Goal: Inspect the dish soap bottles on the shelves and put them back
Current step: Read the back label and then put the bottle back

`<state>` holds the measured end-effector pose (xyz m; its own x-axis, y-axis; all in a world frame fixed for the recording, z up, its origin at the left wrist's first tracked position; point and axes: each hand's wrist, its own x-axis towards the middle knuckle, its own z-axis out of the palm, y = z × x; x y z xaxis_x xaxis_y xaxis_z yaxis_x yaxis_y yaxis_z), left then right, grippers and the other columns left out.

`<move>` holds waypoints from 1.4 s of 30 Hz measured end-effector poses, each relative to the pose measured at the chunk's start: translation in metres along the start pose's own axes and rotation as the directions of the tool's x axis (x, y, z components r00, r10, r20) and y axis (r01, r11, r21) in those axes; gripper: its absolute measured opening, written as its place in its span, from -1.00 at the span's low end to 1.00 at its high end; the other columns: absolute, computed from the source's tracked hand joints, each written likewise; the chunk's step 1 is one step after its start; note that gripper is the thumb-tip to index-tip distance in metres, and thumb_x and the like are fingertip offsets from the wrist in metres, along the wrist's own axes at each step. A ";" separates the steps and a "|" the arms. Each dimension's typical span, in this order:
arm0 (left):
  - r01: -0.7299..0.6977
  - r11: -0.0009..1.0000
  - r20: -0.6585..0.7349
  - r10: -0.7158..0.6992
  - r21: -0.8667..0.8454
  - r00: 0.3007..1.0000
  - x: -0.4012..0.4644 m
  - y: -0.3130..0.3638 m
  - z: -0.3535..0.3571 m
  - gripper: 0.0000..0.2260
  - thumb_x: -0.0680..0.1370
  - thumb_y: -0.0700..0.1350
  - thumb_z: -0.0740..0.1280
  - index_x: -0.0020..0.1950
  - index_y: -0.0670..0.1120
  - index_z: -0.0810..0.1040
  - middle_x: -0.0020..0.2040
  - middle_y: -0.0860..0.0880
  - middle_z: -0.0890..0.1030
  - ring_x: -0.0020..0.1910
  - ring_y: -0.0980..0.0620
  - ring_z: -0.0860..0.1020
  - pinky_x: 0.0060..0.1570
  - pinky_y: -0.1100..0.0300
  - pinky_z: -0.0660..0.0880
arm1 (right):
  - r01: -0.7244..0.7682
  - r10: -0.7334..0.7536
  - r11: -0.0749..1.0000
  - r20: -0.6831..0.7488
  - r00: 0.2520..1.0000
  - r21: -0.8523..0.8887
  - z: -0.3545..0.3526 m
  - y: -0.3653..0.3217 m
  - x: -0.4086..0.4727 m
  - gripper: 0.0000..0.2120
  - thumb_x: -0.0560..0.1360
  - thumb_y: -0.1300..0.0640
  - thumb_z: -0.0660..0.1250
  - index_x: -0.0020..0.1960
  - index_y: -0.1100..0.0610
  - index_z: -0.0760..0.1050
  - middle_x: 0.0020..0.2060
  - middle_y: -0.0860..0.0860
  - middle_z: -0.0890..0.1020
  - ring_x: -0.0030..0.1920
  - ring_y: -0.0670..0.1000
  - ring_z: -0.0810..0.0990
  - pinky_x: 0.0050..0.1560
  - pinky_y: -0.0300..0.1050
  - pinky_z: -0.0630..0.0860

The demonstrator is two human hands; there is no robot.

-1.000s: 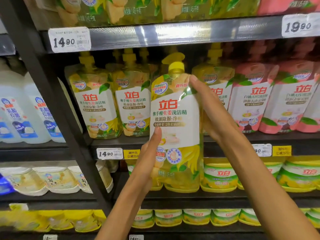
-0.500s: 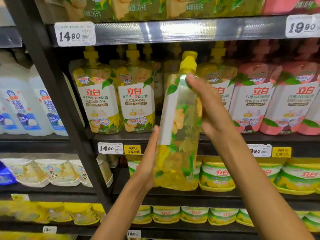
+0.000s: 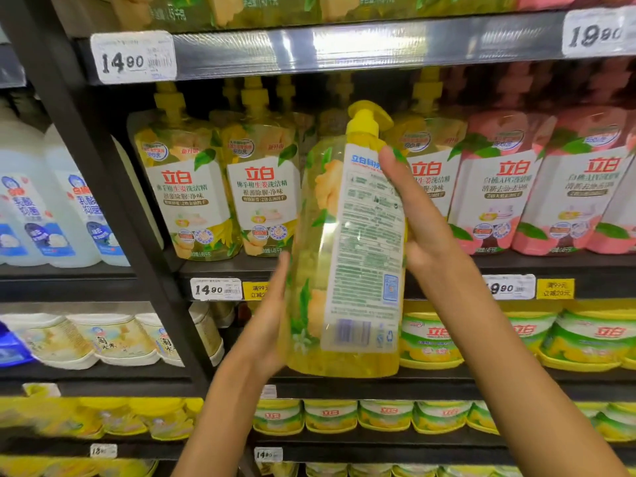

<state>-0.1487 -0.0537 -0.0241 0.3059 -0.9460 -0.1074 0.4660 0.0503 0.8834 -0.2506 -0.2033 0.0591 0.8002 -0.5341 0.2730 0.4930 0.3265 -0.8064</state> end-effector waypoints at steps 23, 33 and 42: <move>0.037 0.964 0.364 0.064 -0.264 0.929 -0.033 0.039 0.031 -0.55 0.37 0.10 0.45 0.20 -0.07 0.63 0.17 -0.13 0.64 0.12 -0.08 0.63 0.02 0.02 0.59 | -0.379 0.364 0.919 -0.132 0.922 -0.106 -0.011 -0.006 -0.009 -0.67 0.62 -0.07 0.18 0.13 0.13 0.57 -0.04 0.11 0.73 -0.11 0.03 0.73 -0.21 -0.12 0.66; -0.055 0.994 0.149 0.069 -0.098 0.986 -0.017 0.029 0.030 -0.70 0.45 -0.02 0.38 0.12 -0.10 0.68 0.00 -0.12 0.71 -0.02 0.03 0.68 -0.08 0.04 0.62 | 0.006 -0.043 0.915 -0.084 0.996 -0.402 0.006 -0.017 -0.005 -0.65 0.63 -0.05 0.17 0.31 0.11 0.49 0.20 0.05 0.64 0.21 0.05 0.62 0.29 0.09 0.49; -0.241 0.961 0.103 0.228 0.138 0.968 -0.012 0.018 0.016 -0.68 0.37 0.10 0.39 0.10 0.11 0.67 0.13 -0.02 0.67 0.12 0.01 0.63 0.00 0.17 0.59 | 0.130 -0.171 0.932 -0.093 0.981 -0.339 0.006 0.005 -0.024 -0.40 0.47 0.01 0.40 0.45 0.08 0.32 0.21 0.06 0.63 0.17 0.09 0.64 0.16 0.09 0.58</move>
<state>-0.1570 -0.0469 0.0008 0.3170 -0.9374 0.1443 0.2591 0.2320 0.9376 -0.2654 -0.1838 0.0518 0.6689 -0.6522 0.3567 0.4477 -0.0296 -0.8937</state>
